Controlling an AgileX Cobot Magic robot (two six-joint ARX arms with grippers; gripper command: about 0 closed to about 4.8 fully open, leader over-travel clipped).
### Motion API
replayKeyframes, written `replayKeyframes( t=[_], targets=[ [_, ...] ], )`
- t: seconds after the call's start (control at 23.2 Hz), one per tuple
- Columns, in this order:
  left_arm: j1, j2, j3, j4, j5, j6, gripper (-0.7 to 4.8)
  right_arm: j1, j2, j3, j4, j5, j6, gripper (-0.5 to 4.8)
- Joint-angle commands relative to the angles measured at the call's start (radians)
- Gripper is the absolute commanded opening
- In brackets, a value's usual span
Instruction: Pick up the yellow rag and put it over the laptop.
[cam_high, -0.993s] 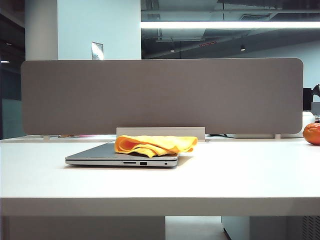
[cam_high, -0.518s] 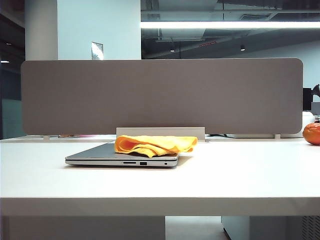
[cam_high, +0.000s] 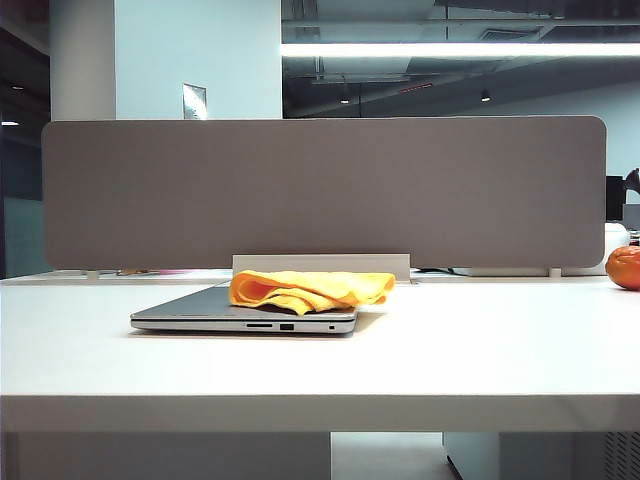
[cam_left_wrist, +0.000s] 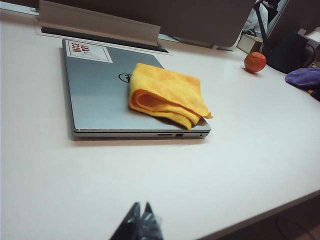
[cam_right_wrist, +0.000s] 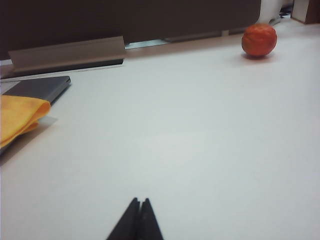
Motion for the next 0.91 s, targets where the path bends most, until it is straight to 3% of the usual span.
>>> replayKeyframes(
  t=[0.04, 0.3, 0.91],
  targets=[
    [0.001, 0.002, 0.003, 0.007, 0.000, 0.003, -0.06, 0.003, -0.040, -0.006, -0.061, -0.007, -0.008, -0.05],
    [0.001, 0.002, 0.003, 0.006, 0.001, 0.003, -0.06, 0.005, -0.063, -0.006, -0.125, -0.029, -0.079, -0.05],
    [0.001, 0.002, 0.003, 0.006, 0.000, 0.003, -0.06, 0.005, -0.061, -0.006, -0.122, -0.035, -0.075, -0.05]
  ],
)
